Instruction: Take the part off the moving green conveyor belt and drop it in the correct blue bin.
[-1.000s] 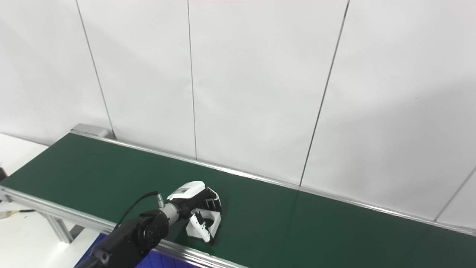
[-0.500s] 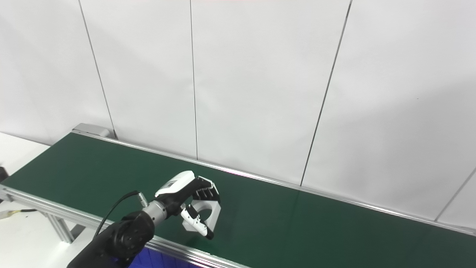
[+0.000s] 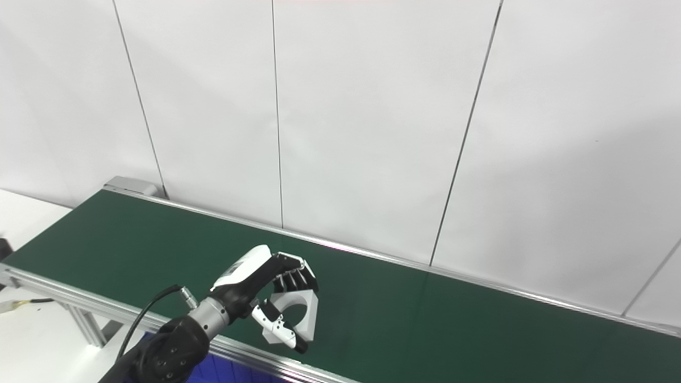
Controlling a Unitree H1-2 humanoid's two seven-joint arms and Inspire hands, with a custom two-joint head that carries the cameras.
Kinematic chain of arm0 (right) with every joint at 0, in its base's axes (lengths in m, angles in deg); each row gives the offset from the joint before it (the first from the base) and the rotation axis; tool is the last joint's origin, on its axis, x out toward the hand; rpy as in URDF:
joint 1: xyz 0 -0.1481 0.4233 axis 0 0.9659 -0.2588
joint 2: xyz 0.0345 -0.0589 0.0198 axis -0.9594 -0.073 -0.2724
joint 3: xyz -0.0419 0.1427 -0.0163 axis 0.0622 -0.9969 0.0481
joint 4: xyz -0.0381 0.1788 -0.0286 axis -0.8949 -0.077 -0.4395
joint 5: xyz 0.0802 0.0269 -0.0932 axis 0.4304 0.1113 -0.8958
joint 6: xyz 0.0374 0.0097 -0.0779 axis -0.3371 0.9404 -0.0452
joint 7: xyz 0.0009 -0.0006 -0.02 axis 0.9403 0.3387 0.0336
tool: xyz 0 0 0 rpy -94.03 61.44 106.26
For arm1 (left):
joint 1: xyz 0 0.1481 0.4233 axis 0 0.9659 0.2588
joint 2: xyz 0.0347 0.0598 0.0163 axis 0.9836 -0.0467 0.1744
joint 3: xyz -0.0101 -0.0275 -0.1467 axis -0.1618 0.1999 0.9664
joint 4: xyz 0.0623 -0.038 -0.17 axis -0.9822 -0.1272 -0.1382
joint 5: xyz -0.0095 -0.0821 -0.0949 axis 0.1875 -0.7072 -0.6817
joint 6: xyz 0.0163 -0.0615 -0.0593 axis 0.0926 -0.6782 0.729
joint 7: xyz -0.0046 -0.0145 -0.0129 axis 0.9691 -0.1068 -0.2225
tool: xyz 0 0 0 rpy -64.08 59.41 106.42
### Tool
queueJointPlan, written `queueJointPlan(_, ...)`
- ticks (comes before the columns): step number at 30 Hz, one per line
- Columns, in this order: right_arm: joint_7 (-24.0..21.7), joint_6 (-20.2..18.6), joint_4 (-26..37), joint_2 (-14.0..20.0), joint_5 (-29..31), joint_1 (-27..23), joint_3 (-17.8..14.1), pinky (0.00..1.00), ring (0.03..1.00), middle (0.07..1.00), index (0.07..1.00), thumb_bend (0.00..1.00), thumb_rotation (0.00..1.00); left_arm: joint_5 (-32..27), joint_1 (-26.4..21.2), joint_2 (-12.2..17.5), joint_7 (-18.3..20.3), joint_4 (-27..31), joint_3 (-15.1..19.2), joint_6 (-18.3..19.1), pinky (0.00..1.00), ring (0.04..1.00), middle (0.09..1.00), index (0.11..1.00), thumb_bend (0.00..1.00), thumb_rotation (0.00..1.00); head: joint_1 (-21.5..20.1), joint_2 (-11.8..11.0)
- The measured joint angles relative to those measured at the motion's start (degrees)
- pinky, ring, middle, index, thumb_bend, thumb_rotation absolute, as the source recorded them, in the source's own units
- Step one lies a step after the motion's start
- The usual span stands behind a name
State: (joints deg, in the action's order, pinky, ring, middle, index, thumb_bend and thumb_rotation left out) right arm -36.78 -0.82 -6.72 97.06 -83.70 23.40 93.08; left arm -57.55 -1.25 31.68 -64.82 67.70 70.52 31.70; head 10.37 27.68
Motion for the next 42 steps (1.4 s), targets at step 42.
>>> queueJointPlan(42, -3.23, -8.53, 12.78, 0.68, 1.76, 0.39, -3.51, 0.7, 0.762, 0.816, 0.884, 0.71, 0.59, -1.23, 15.97, -0.55, 6.8, 14.31, 0.84, 4.7, 0.43, 0.444, 0.485, 0.499, 0.5, 0.0, 1.49, 20.39)
